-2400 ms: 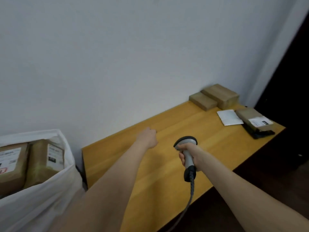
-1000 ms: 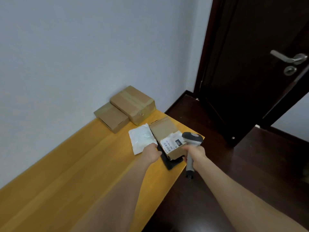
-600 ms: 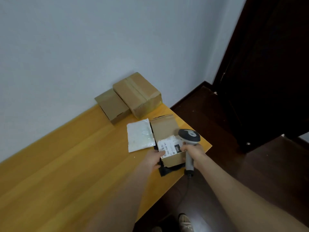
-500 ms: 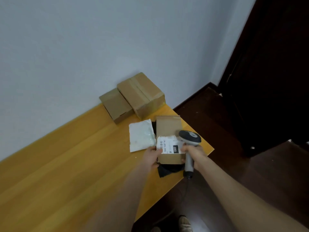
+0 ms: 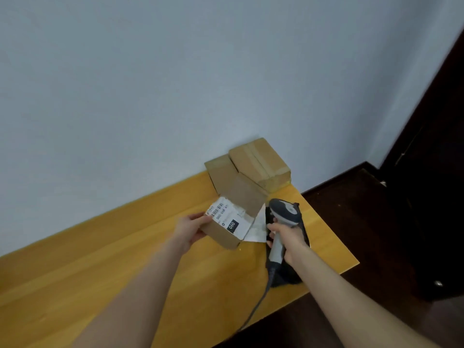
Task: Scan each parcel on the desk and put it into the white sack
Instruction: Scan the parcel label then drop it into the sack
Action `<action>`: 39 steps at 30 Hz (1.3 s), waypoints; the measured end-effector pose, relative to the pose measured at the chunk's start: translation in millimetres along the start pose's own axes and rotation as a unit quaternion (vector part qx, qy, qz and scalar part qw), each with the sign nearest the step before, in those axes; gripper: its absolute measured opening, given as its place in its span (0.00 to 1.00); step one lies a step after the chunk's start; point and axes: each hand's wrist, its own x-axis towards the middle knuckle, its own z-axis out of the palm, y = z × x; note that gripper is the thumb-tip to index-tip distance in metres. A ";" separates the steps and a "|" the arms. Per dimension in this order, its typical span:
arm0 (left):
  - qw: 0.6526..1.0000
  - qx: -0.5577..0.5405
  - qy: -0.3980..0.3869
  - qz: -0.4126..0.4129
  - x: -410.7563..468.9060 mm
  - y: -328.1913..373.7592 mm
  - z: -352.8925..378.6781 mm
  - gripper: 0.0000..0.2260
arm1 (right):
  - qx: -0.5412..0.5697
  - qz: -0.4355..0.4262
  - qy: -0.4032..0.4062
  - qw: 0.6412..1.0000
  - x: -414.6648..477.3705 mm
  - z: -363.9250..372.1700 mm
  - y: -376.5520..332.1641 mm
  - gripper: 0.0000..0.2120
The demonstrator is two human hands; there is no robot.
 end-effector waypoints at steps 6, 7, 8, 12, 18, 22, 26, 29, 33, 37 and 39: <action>1.000 -0.005 0.008 0.007 -23.9 9.3 -108.4 0.20 | -0.055 -0.025 -0.044 0.997 -29.7 53.2 -0.3 0.16; 1.000 -0.005 0.007 0.009 -27.3 9.1 -127.1 0.20 | -0.073 -0.024 -0.056 0.996 -35.3 64.9 4.8 0.13; 1.000 -0.003 0.003 0.010 -29.9 7.6 -146.5 0.20 | -0.087 -0.020 -0.070 0.994 -42.0 77.9 12.4 0.13; 1.000 0.001 0.001 0.019 -37.9 -0.7 -223.9 0.19 | -0.100 -0.004 -0.100 0.990 -70.3 136.4 59.6 0.12; 1.000 -0.026 0.012 0.001 -38.7 -6.4 -342.3 0.24 | -0.089 -0.004 -0.102 0.991 -108.7 232.4 121.9 0.09; 0.999 0.026 -0.043 -0.020 -50.3 -11.0 -391.6 0.18 | -0.083 -0.016 -0.103 0.991 -126.7 279.0 136.4 0.10; 1.000 0.010 -0.013 -0.004 -53.6 -23.7 -417.8 0.21 | -0.077 -0.034 -0.116 0.990 -136.6 305.9 140.3 0.11; 0.998 -0.019 0.052 0.029 -56.0 -32.6 -427.9 0.20 | -0.095 -0.055 -0.116 0.987 -141.4 322.4 144.6 0.12; 0.991 -0.063 0.105 0.055 -59.1 -47.2 -436.4 0.19 | -0.147 -0.120 -0.101 0.977 -160.9 340.6 152.8 0.09; 0.983 -0.087 0.145 0.074 -66.1 -62.0 -440.6 0.21 | -0.196 -0.117 -0.206 0.952 -206.2 354.7 169.9 0.04; 0.980 -0.094 0.159 0.079 -67.9 -66.3 -441.7 0.22 | -0.220 -0.131 -0.250 0.934 -228.5 359.6 180.1 0.02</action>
